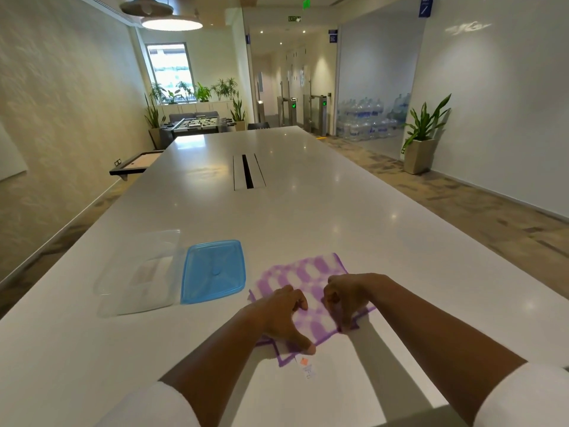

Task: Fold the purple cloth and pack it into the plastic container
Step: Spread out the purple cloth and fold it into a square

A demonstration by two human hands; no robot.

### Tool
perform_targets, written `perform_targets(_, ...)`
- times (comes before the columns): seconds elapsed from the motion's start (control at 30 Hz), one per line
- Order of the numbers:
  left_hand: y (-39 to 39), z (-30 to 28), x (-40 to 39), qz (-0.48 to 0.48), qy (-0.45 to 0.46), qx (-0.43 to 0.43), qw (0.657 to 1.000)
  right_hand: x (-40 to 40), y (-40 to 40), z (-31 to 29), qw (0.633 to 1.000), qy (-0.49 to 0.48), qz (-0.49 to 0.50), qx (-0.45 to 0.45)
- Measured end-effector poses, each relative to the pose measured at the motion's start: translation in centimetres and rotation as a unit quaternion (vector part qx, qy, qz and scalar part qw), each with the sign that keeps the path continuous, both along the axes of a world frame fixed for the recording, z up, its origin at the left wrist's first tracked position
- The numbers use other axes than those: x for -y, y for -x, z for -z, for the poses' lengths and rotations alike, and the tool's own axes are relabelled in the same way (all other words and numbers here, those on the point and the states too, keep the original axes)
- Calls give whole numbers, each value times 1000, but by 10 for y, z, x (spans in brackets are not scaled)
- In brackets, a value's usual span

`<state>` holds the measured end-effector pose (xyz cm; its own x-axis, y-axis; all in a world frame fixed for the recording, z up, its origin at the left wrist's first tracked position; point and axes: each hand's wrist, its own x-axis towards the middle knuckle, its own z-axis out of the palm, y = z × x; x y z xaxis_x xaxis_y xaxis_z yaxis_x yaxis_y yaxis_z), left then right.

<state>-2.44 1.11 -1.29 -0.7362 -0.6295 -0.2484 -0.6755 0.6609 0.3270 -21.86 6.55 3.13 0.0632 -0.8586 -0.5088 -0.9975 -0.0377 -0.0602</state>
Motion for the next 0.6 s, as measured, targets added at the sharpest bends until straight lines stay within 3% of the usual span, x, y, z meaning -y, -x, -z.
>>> perform_targets(0.1, -2, -1, 2, 13, 39, -24, 999, -3, -1, 0, 997, 34, -37, -59)
perform_targets(0.23, 0, -5, 6, 32, 82, -27, 996, -2, 0, -2, 997, 51, -27, -50)
perform_targets(0.37, 1, -15, 9, -6, 72, -82, 994, 2, 13, -3, 990, 114, 47, 65)
perform_targets(0.6, -1, -45, 30, -56, 72, -142, 986, 14, 28, -8, 928, 251, 134, 242)
